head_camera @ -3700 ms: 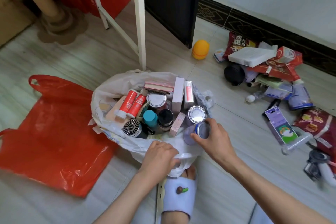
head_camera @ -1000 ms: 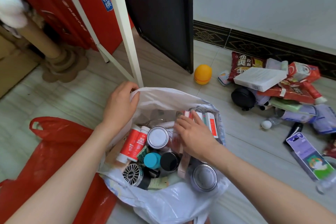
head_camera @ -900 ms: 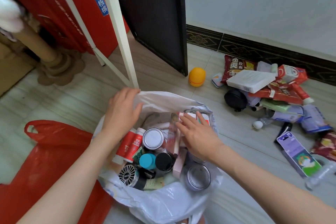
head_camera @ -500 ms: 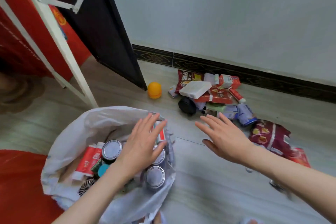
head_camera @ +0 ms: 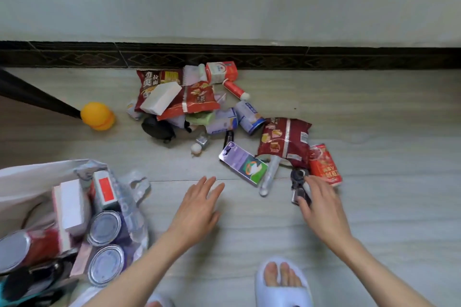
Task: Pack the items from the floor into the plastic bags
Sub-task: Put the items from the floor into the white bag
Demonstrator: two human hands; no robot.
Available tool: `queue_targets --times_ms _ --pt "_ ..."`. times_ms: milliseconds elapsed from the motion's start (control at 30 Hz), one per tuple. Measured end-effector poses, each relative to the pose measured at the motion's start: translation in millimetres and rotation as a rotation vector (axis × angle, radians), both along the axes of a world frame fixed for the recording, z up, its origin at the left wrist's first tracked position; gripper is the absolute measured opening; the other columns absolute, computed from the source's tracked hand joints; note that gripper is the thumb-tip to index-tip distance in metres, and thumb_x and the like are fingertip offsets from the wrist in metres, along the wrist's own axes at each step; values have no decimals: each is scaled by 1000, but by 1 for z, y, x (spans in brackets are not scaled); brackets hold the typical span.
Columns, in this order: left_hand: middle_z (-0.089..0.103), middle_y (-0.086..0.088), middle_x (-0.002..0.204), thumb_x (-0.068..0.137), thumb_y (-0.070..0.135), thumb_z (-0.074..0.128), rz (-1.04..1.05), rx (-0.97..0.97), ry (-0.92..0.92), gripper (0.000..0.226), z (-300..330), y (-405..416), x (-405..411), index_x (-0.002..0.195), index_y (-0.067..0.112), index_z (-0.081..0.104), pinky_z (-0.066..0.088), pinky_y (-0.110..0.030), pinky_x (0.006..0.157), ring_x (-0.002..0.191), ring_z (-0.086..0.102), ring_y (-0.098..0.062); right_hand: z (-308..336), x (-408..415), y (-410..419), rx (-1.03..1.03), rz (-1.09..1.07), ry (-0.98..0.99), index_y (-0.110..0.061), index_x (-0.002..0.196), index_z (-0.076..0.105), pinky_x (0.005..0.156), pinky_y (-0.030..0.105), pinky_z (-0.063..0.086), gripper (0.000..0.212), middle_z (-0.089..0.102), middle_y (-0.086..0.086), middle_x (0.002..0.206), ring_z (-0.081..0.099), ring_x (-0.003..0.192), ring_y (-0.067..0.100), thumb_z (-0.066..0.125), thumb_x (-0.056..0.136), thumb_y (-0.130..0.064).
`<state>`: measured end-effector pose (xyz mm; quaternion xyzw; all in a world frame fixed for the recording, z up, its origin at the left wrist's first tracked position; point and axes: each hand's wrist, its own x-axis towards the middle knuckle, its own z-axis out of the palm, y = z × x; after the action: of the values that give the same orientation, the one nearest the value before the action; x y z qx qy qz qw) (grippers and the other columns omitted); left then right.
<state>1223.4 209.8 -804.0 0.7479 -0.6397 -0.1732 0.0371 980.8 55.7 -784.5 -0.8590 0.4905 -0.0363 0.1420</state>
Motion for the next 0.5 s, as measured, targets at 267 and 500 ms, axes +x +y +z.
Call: queue_targets --times_ms 267,500 --pt "32 -17 147 75 20 68 -158 46 -76 75 -34 -85 -3 141 13 33 22 -53 109 137 26 -38 -13 -14 -32 -81 -31 48 -2 119 56 84 49 48 60 56 20 125 55 111 41 79 66 -15" --pt "32 -14 144 85 15 56 -231 17 -159 66 -46 -126 4 143 11 25 8 -50 113 140 17 -33 -26 -26 -36 -56 -33 173 -4 108 63 65 42 51 55 61 18 96 58 83 39 83 57 -10"
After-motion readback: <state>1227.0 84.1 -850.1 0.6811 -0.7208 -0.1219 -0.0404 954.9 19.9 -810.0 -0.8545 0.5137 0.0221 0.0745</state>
